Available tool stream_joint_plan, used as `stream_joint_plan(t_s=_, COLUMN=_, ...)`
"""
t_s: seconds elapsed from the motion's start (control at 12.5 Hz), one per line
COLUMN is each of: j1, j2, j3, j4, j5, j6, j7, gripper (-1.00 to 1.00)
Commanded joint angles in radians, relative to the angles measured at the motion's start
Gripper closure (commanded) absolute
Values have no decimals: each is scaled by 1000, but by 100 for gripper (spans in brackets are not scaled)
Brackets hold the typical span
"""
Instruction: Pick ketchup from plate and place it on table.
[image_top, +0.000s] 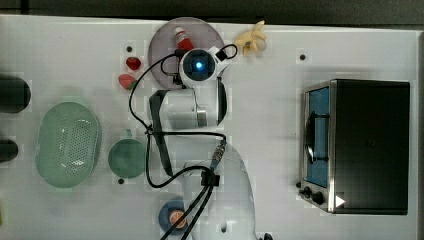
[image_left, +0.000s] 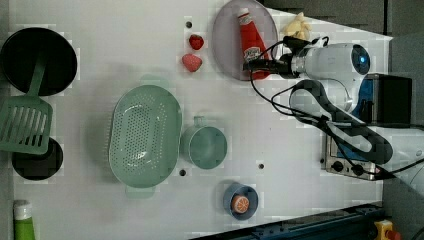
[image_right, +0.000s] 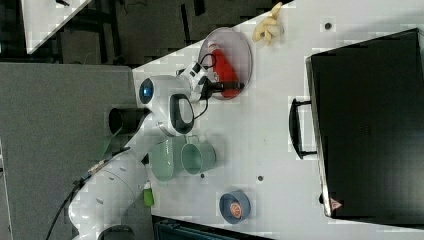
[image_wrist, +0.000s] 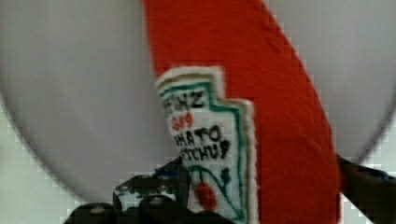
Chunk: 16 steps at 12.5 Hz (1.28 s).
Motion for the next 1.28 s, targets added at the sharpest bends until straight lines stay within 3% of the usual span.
stream_joint_plan(t_s=0.08, j1=4, j2=12, j3=-5, j4=15, j5=-3, j6=45, j7=-33, gripper=-100)
stream_joint_plan(t_s=0.16, j1=4, j2=10, j3=-4, j4=18, j5=-3, j6=47, j7=-33, gripper=-91)
stream_joint_plan(t_s=0.32, j1=4, j2=8, j3=-7, j4=18, j5=-3, j6=47, j7=-33, gripper=-43)
stream_joint_plan(t_s=0.4, j1=3, j2=5, j3=-4, j4=19, j5=-3, j6=49, j7=-33, gripper=-30)
stream_joint_plan(t_s=0.88, j1=-1, j2=-118, j3=-3, j4=38, j5=5, j6=7, j7=4, gripper=-30)
stream_joint_plan(t_s=1.28, j1=-15, j2=-379, j3=-7, j4=26, j5=65, j6=-334, j7=14, gripper=-30)
